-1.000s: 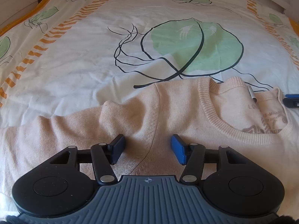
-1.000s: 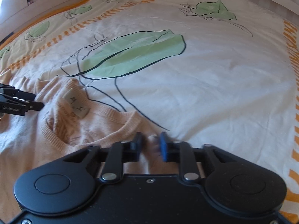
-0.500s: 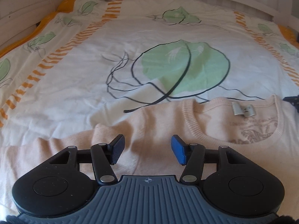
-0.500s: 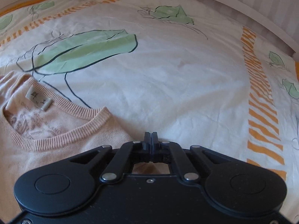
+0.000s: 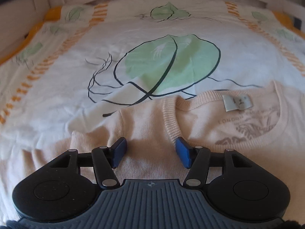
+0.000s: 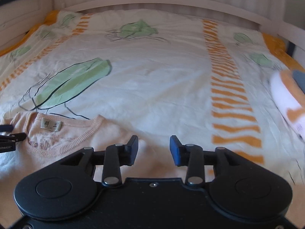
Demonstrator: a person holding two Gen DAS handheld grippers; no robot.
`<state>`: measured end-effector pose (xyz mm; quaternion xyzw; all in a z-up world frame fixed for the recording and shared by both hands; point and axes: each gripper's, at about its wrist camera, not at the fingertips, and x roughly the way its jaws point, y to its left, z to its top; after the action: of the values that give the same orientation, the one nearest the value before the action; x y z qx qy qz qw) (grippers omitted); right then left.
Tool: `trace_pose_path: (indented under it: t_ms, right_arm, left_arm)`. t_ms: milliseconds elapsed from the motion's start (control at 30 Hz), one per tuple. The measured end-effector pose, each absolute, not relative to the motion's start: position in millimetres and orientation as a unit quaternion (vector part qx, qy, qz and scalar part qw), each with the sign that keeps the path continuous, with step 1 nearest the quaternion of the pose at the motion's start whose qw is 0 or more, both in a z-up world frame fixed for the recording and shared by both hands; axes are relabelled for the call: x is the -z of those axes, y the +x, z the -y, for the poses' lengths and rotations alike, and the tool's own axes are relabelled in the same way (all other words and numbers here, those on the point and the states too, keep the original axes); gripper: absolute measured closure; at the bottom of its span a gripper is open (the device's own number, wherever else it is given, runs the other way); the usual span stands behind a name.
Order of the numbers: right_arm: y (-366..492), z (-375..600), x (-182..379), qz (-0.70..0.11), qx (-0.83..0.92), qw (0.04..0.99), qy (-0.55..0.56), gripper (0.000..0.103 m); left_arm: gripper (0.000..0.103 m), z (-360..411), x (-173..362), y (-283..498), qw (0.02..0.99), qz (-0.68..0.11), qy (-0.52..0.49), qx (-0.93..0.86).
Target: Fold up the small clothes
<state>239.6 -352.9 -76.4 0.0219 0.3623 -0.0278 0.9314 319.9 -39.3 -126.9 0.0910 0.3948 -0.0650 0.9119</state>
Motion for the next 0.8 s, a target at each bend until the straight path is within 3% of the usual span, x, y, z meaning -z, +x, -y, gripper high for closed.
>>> trace_pose_path:
  t_ms: [267, 467, 800]
  right_arm:
    - [157, 442, 62, -0.376, 0.147, 0.905, 0.136, 0.022]
    - [102, 518, 54, -0.391, 0.234, 0.864, 0.214, 0.007]
    - [65, 603, 91, -0.398, 0.315, 0.776, 0.375, 0.006]
  left_arm:
    - [0.047, 24, 97, 303, 0.911, -0.4, 0.009, 0.098]
    - [0.047, 19, 90, 283, 0.905, -0.409, -0.005, 0.117]
    - [0.047, 12, 99, 274, 0.896, -0.43, 0.023, 0.108]
